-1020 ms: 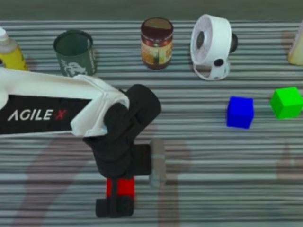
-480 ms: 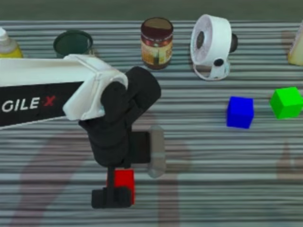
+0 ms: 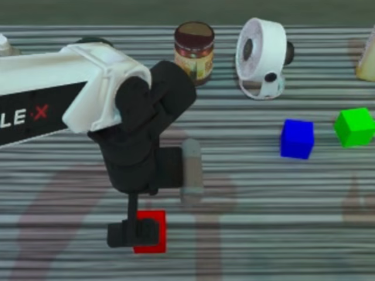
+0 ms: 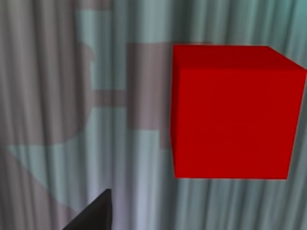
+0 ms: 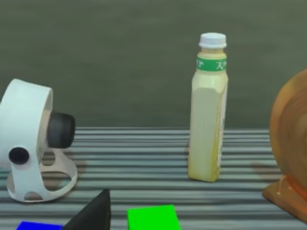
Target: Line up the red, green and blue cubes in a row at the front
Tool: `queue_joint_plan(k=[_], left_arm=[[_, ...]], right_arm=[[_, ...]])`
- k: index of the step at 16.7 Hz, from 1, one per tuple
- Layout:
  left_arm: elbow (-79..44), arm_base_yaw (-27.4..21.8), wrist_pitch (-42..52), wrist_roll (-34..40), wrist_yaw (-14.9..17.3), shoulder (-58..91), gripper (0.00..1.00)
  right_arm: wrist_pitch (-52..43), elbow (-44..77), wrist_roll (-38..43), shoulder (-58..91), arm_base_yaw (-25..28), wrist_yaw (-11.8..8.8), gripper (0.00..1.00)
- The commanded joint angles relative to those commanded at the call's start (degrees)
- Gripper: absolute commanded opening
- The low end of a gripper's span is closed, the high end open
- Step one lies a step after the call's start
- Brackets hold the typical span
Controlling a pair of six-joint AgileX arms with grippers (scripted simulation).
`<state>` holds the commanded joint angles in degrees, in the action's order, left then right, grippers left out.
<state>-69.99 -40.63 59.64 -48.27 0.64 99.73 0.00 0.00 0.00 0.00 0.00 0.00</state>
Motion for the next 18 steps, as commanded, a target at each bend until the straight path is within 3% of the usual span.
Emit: queue_joint_plan(k=[4, 8, 18], left_arm=[[2.5, 1.6, -1.9, 1.1, -0.2, -2.8, 1.00], [11.1, 7.2, -8.2, 5.7, -0.8, -13.7, 1.00], [47.7, 28.3, -33.8, 27.5, -1.7, -62.6, 1.00]], right_arm=[[-2.4, 3.5, -0.1, 3.5, 0.2, -0.1, 1.00], [-10.6, 16.4, -0.6, 16.5, 0.7, -0.2, 1.00], [-44.4, 67.3, -3.3, 80.2, 2.3, 0.5, 1.00]])
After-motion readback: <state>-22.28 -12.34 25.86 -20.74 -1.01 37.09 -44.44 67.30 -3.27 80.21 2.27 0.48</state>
